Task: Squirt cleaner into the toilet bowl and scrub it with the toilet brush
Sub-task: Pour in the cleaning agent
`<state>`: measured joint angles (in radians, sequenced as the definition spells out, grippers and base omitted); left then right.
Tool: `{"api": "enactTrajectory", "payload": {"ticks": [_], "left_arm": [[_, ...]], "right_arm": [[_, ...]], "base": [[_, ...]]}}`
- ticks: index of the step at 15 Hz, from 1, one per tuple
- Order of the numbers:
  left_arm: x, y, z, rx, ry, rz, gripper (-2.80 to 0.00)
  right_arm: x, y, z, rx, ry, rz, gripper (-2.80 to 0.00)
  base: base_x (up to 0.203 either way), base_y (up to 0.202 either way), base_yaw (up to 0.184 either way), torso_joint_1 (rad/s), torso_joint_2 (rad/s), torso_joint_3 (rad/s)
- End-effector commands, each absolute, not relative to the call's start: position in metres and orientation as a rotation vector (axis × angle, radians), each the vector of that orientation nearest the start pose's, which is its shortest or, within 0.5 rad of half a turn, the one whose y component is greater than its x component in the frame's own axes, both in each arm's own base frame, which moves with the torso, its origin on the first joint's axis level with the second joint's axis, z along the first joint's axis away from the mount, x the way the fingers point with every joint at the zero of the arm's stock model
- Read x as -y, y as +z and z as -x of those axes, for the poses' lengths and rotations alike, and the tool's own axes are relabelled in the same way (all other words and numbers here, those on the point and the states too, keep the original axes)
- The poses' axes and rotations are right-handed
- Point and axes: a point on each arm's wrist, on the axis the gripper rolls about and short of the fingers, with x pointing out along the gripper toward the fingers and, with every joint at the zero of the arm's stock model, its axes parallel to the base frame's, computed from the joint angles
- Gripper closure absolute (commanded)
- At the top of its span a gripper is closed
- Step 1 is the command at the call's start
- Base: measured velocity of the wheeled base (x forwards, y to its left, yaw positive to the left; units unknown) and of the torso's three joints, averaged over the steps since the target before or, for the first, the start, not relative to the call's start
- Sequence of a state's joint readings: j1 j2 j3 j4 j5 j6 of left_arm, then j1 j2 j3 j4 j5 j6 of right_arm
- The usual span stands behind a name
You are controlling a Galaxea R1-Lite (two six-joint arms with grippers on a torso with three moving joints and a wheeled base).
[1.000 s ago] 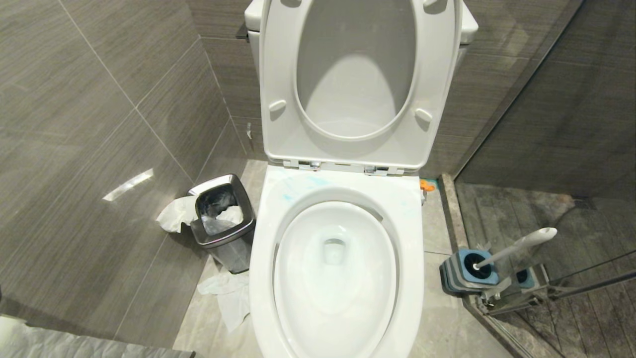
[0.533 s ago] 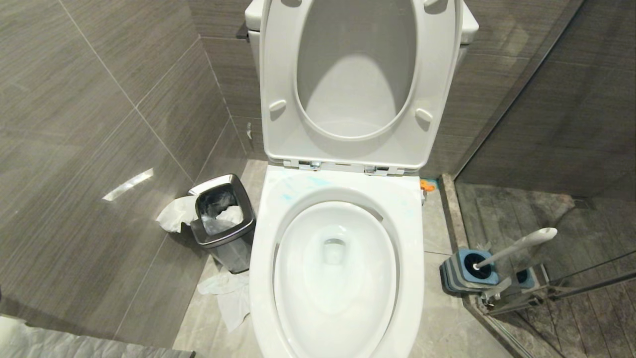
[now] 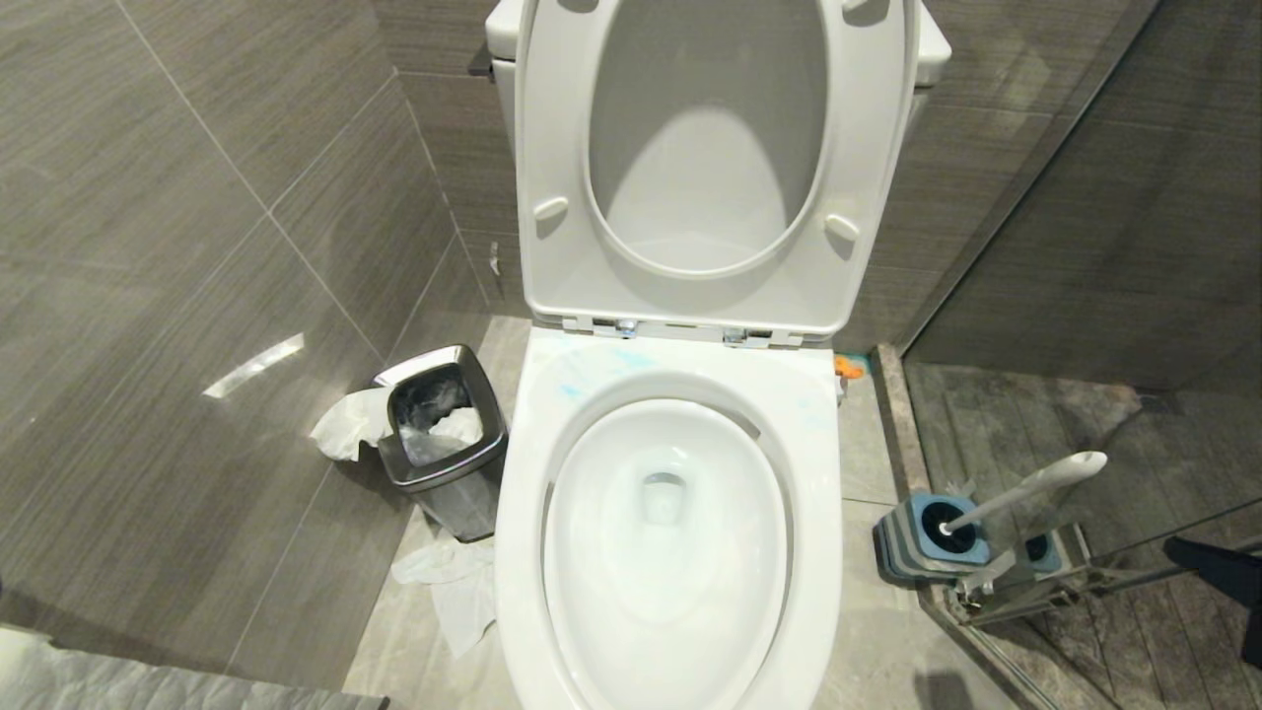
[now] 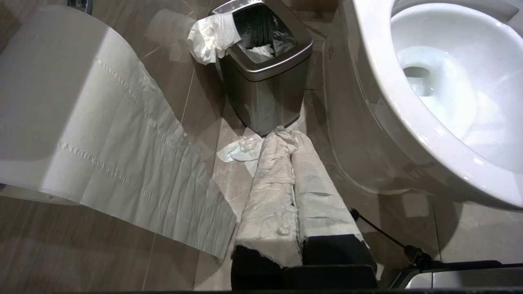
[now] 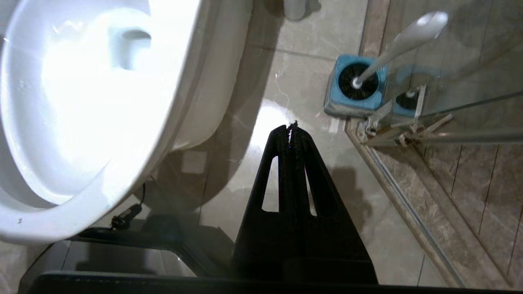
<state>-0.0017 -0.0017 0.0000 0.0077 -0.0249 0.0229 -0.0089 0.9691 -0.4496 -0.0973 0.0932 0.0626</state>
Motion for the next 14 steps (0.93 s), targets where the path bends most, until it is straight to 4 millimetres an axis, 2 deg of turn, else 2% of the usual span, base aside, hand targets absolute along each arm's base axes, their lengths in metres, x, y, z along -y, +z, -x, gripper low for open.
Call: {"api": "enactTrajectory", "payload": {"ticks": [1,6,11,14], "left_arm": [[0.001,0.074,0.023,-0.007,-0.026,-0.024,0.00],[0.000,0.074,0.023,-0.007,-0.020,-0.026,0.00],[0.000,0.074,0.023,-0.009,-0.020,-0.031,0.00],[0.000,0.074,0.023,-0.009,-0.020,-0.038,0.00]], "right_arm": [[0.000,0.180,-0.124,-0.469,0.064,-0.087,0.00],[0.006,0.170,-0.135,-0.531,0.006,-0.090,0.00],[0.009,0.147,-0.165,-0.535,-0.047,-0.080,0.00],[0.008,0.132,-0.163,-0.575,-0.016,-0.050,0.00]], "base": [[0.000,0.000,0.000,0.000,0.00,0.000],[0.000,0.000,0.000,0.000,0.00,0.000],[0.000,0.000,0.000,0.002,0.00,-0.144],[0.000,0.000,0.000,0.006,0.00,-0.190]]}}
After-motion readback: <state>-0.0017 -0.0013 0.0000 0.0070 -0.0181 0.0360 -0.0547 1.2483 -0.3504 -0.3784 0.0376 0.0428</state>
